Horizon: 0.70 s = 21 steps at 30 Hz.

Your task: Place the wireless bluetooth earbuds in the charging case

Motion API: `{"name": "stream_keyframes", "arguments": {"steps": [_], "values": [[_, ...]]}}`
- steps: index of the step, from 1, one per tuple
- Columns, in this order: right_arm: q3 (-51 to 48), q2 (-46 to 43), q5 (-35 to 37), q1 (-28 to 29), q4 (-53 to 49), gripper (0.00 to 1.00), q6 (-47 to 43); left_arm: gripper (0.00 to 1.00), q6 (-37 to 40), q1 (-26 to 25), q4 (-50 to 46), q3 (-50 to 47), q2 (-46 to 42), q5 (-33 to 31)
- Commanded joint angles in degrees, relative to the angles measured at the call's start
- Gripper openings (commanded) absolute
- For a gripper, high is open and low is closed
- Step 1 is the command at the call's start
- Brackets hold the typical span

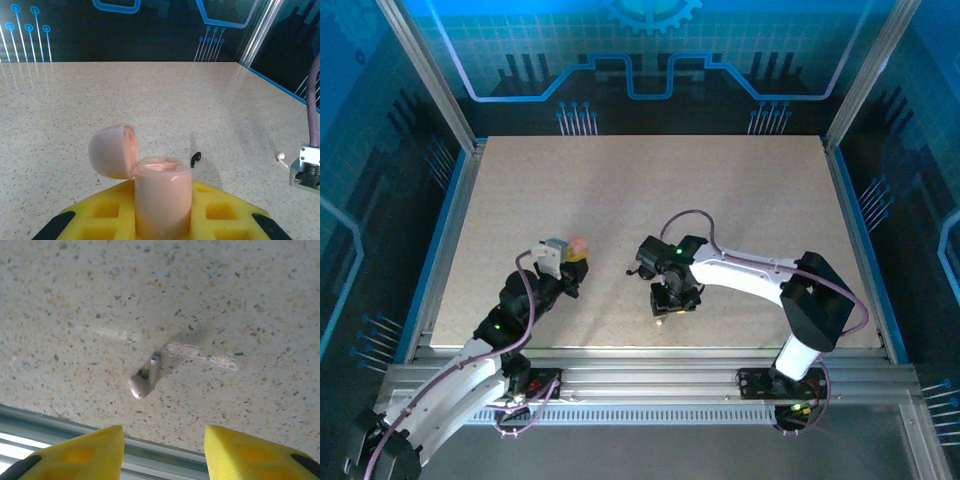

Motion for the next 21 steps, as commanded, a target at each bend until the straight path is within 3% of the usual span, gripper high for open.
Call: {"name": "stream_keyframes", "arguments": {"steps": [1,21], "values": [[-0.3,2.0,2.4,0.9,1.2,0.46,7.0,0.16,0.5,-0.3,0.0,0.0,-0.6,-1.4],[2.5,11.5,-1.2,2.8,4.1,0.4,4.2,0.17,0.1,-0.3,0.0,-0.4,-0.8,-1.8]]}}
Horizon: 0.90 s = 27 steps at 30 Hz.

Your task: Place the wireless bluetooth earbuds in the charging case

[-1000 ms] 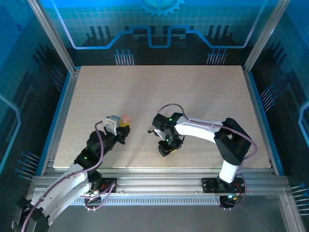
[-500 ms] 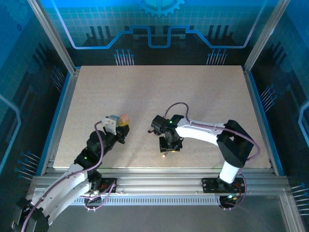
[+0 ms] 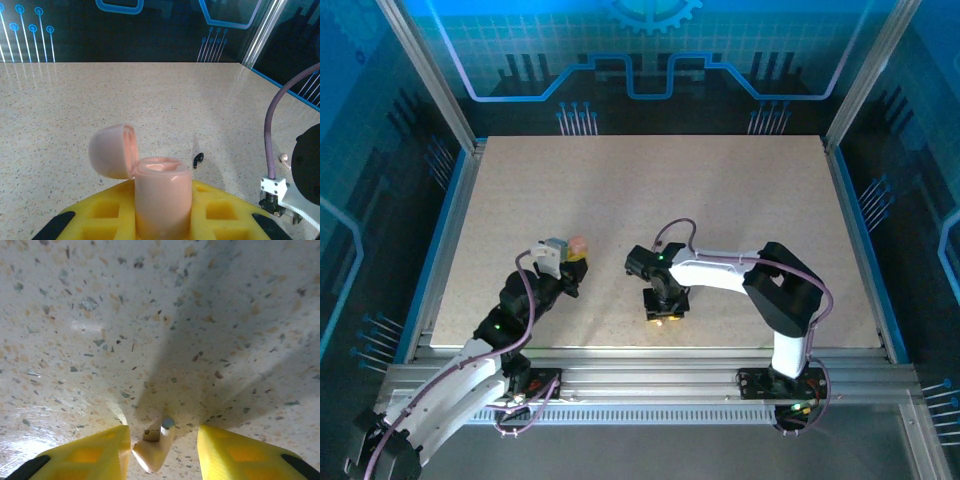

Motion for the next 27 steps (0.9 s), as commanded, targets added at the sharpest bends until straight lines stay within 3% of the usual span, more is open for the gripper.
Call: {"name": "stream_keyframes", "arguments": {"steps": [1,12,27], "values": [[1.6,1.6,-1.0,1.6,-1.2,0.39,-0.7,0.17,0.1,-0.3,0.0,-0.3,-0.8,-1.3],[1.0,-0.7,4.1,1.9,-7.8,0.37,-2.5,0.17,-0.3,-0.3,0.3,-0.6,-0.8,-1.3],[-3.0,-6.1,8.3,-2.7,-10.1,0.4,-4.3,0.17,-0.7,-0.2,0.5,-1.2,-0.7,-1.3]]}}
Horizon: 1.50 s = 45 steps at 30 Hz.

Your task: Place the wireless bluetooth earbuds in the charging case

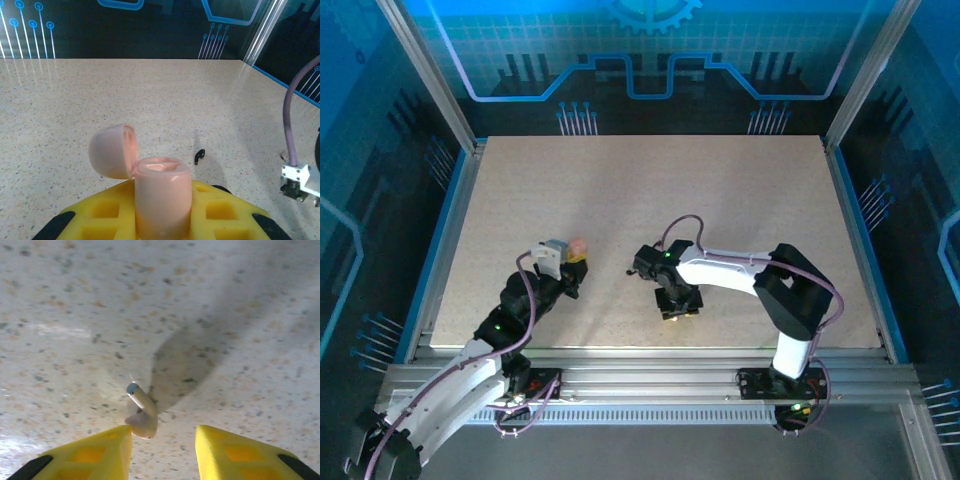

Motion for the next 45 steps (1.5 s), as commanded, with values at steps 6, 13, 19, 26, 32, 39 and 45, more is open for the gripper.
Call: {"name": "stream_keyframes", "arguments": {"steps": [6,13,19,26,32,39,45], "values": [[-2.0,-8.6,-4.0,-0.5,0.1,0.41,3.1,0.17,-0.7,-0.2,0.5,-0.5,-0.7,-1.2],[-2.4,-11.3,-9.4,2.4,7.5,0.41,12.2,0.17,-1.0,-0.3,0.4,-0.5,-0.7,-1.0],[-1.4,-7.4,-11.1,2.9,8.2,0.4,11.5,0.17,-1.0,-0.3,0.5,-0.5,-0.7,-1.3],[-4.1,-5.3,-12.9,3.2,10.8,0.4,11.6,0.17,-1.2,-0.2,0.8,-0.8,-0.6,-1.6],[-5.5,-3.6,-11.6,2.7,9.8,0.41,10.4,0.17,-1.2,-0.2,0.8,-0.7,-0.6,-1.6],[-6.5,-3.0,-9.0,0.8,7.8,0.44,7.8,0.17,-1.2,-0.3,0.8,-0.7,-0.6,-1.7],[-7.9,-2.8,-6.8,-3.0,8.0,0.44,4.5,0.17,-0.9,-0.3,0.6,-0.7,-0.6,-1.9]]}}
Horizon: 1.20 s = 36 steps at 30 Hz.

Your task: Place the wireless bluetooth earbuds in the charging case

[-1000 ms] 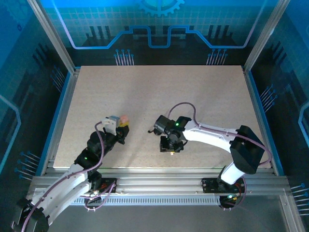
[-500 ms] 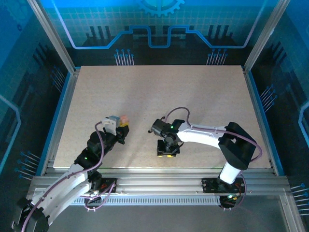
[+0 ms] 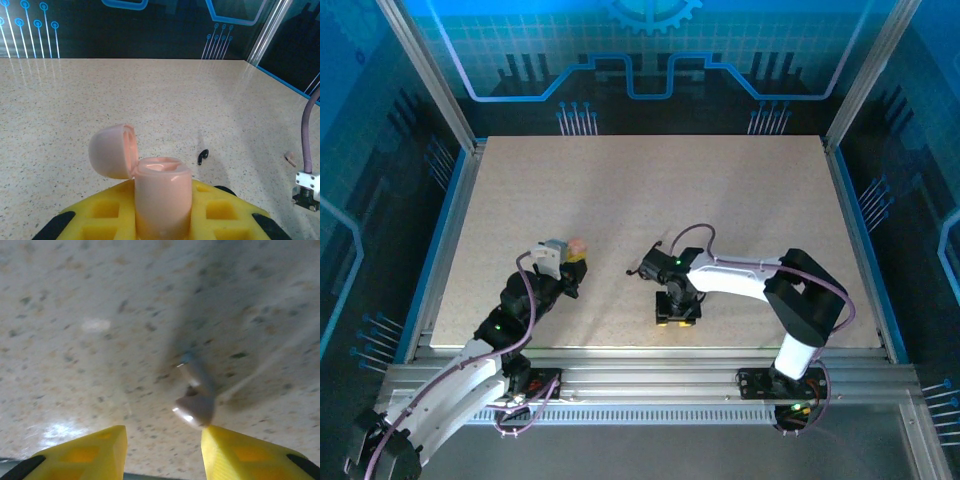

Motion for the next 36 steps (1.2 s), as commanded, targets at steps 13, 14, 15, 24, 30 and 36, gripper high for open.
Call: {"name": "stream_keyframes", "arguments": {"steps": [13,14,15,24,30,36], "values": [[2.8,4.3,3.6,-6.2,-2.1,0.38,-10.0,0.17,-0.6,-0.3,0.1,-0.6,-0.6,-1.5],[3.1,4.6,3.6,-6.1,-2.6,0.37,-10.4,0.17,-0.6,-0.3,-0.1,-0.5,-0.6,-1.5],[3.2,4.7,3.6,-6.0,-2.9,0.36,-10.6,0.17,-0.7,-0.3,-0.3,-0.6,-0.7,-1.5],[3.1,4.4,5.2,-4.6,-6.4,0.32,-12.3,0.17,-0.7,-0.3,-0.4,-0.9,-1.0,-1.6],[3.6,3.9,8.7,-5.3,-9.9,0.34,-14.2,0.17,-0.7,-0.3,-0.4,-0.9,-1.0,-1.5],[3.6,3.3,9.9,-7.1,-9.6,0.36,-14.8,0.17,-0.8,-0.2,-0.4,-1.0,-1.1,-1.6]]}}
